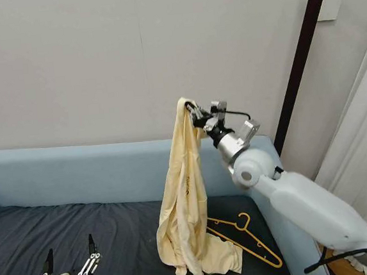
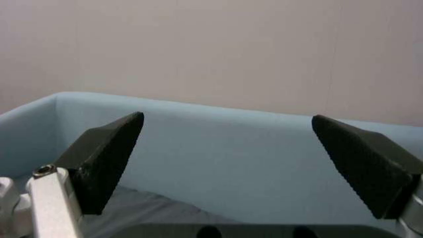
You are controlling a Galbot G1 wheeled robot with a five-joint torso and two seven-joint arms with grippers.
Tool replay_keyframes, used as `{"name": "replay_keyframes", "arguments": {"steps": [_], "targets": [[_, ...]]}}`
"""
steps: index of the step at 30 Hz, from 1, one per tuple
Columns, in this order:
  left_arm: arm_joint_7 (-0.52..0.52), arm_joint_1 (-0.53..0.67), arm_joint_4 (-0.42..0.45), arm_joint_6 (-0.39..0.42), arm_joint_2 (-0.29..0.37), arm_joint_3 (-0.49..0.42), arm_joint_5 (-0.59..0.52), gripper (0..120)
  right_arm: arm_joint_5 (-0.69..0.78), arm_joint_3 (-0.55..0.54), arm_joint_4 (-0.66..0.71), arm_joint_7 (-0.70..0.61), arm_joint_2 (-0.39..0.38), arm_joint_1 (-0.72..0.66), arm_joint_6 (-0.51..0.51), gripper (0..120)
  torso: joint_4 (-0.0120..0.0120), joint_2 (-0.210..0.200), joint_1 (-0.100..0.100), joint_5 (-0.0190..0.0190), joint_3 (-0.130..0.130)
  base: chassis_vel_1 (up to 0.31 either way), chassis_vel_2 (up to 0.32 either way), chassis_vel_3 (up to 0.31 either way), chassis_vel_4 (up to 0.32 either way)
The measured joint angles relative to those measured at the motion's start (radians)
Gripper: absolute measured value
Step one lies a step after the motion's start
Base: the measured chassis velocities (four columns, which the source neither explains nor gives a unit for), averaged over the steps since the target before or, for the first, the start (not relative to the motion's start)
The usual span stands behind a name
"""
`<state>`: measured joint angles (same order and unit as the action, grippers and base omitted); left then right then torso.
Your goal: Pick up the clothes from the sofa and hang them on the clothes hanger.
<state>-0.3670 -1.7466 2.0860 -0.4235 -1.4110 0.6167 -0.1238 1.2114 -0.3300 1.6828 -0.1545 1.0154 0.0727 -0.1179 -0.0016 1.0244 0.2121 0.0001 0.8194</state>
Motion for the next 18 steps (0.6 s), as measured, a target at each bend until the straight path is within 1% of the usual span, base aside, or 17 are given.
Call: {"name": "replay_keyframes", "arguments": {"steps": [1,4,5,10,12,14,16,17,18], "targets": [[0.000,0.000,0.000,0.000,0.000,0.000,0.000,100,0.000,0.000,0.000,0.000,0.000,0.000,0.000,0,0.0000,0.000,0.000,0.0000,0.000,0.000,0.000,0.000,0.000],[-0.001,0.006,-0.002,-0.001,0.009,0.007,-0.015,100,0.047,-0.002,-0.006,-0.001,0.007,-0.118,0.014,0,0.0000,0.000,0.000,-0.0001,0.000,0.000,0.000,0.000,0.000],[-0.001,0.006,-0.002,-0.001,0.009,0.007,-0.015,100,0.047,-0.002,-0.006,-0.001,0.007,-0.118,0.014,0,0.0000,0.000,0.000,-0.0001,0.000,0.000,0.000,0.000,0.000],[-0.001,0.010,-0.003,-0.001,0.022,0.018,-0.031,100,0.089,0.004,-0.049,-0.001,0.024,-0.283,0.026,0,0.0002,0.000,0.000,-0.0002,0.000,0.000,0.000,0.000,0.000],[-0.001,0.011,-0.004,-0.001,0.023,0.019,-0.032,100,0.095,0.012,-0.052,-0.004,0.026,-0.302,0.033,0,0.0002,0.000,0.000,-0.0003,0.000,0.000,0.000,0.000,0.000],[-0.001,0.012,-0.007,-0.002,0.024,0.020,-0.033,100,0.101,0.028,-0.034,-0.040,0.025,-0.322,0.067,0,-0.0001,0.000,0.000,-0.0004,0.000,0.000,0.000,0.000,0.000],[-0.001,0.015,-0.014,-0.002,0.023,0.020,-0.033,100,0.098,0.030,0.004,-0.098,0.020,-0.305,0.110,0,-0.0001,0.000,0.000,-0.0003,0.000,0.000,0.000,0.000,0.000],[-0.001,0.015,-0.014,-0.002,0.023,0.020,-0.033,100,0.098,0.030,0.004,-0.098,0.020,-0.305,0.110,0,-0.0001,0.000,0.000,-0.0003,0.000,0.000,0.000,0.000,0.000],[-0.002,0.017,-0.017,-0.002,0.020,0.019,-0.032,100,0.090,0.029,0.029,-0.138,0.015,-0.276,0.137,0,0.0001,0.000,0.000,-0.0005,0.000,0.000,0.000,0.000,0.000]]}}
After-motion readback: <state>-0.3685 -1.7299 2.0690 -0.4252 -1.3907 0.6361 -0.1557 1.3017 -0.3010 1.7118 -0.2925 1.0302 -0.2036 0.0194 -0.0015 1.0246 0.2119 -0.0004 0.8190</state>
